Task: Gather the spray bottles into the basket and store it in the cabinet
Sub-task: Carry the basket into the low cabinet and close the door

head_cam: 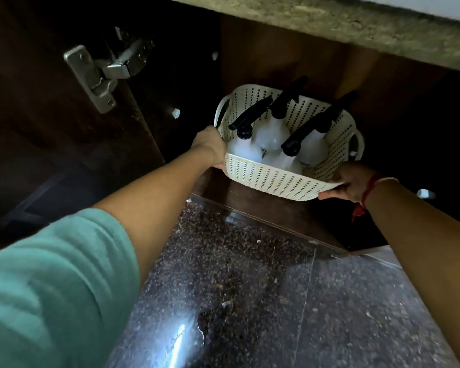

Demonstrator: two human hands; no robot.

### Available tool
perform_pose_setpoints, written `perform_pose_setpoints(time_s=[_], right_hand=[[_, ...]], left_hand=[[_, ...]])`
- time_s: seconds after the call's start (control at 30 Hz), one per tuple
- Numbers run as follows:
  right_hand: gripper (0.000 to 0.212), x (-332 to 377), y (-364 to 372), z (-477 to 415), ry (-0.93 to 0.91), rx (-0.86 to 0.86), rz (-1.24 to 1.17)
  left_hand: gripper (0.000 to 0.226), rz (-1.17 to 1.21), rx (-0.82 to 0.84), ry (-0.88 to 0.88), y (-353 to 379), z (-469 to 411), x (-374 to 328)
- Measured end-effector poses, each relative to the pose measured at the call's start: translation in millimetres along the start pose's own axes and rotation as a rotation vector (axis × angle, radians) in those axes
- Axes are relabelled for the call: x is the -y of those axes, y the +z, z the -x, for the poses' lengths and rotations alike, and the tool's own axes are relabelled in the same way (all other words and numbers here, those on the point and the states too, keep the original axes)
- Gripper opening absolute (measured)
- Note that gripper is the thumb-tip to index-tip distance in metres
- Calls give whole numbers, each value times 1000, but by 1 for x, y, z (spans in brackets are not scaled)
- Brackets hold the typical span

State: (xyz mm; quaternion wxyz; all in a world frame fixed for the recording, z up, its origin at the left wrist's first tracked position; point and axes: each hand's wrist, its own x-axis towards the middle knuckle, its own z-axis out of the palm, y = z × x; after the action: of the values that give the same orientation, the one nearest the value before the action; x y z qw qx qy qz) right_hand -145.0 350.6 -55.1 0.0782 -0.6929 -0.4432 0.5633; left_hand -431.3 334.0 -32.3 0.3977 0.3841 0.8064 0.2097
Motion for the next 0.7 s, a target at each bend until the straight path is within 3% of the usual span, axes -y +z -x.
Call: perform_pose_setpoints(time_s=[0.17, 0.23, 0.3, 0.37, 0.43, 0.7], right_hand=[[42, 4, -3, -16, 39, -120, -213], [49, 3, 9, -4, 67, -186, -271], [67, -4, 26, 15, 46, -385, -333], [75, -10, 46, 44, -36, -641, -187], [69, -6, 67, 73, -44, -757, -20], [62, 42, 103, 181, -259, -592, 238]], left_hand=[[34, 28, 29, 26, -3, 5, -2], [37, 12, -3, 46, -8, 16, 4], [41, -85, -115, 125, -16, 39, 16], [42, -138, -183, 201, -24, 65, 30], [42, -154, -196, 262, -32, 91, 41], [43, -393, -259, 482, -98, 193, 33]])
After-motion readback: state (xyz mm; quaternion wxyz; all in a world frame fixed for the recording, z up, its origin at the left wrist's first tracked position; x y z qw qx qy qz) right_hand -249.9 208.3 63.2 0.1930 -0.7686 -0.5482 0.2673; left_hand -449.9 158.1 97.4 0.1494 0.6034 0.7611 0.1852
